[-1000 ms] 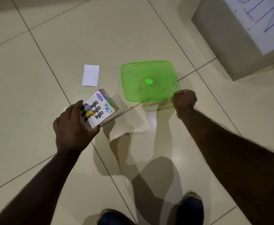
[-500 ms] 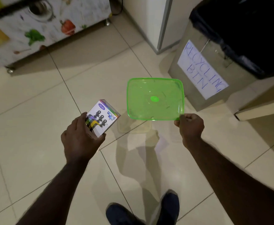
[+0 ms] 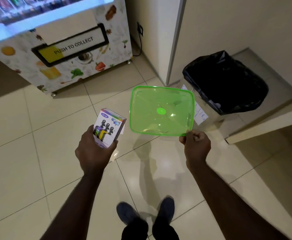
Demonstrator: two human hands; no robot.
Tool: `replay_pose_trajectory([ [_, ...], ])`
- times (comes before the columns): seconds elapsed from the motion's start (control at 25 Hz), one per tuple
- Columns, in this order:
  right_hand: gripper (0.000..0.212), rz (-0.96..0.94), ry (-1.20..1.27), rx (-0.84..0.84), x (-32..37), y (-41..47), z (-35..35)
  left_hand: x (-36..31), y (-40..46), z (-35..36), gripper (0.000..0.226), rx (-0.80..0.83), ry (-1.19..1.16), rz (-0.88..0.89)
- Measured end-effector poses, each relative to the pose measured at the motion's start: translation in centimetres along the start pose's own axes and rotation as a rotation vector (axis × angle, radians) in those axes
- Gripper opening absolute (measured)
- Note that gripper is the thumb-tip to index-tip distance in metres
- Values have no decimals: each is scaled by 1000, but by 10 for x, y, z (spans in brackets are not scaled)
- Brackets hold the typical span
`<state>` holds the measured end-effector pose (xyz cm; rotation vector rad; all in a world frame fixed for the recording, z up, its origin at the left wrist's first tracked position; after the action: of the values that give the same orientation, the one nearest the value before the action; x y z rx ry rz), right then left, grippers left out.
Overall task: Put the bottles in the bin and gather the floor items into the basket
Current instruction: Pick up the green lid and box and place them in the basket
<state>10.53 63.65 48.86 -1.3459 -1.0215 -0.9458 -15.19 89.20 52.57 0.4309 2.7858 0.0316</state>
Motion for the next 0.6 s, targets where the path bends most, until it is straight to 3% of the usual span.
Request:
replay_pose_trajectory([
  [0.2,18,-27,11,17,66,-50,-33,-16,-38,-75,78,-82,-50,33],
  [0.4,10,-79,37,-45,106,-108,-75,-2,-66,-122,84,-33,-74,117],
  [0.6,11,-123,123,-200,120,-174,-130,2,-97,-153,91,13,-132,333],
])
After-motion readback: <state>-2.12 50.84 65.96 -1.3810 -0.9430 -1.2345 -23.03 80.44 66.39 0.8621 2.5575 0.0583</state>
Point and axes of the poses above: each hand's wrist, its own y-axis towards the middle knuckle, its own z-axis out of the palm, x = y × z, the point moved 7 cm from there along y, towards the middle knuckle, and after that the axes turned 11 degrees about y, right-handed, at the moved point
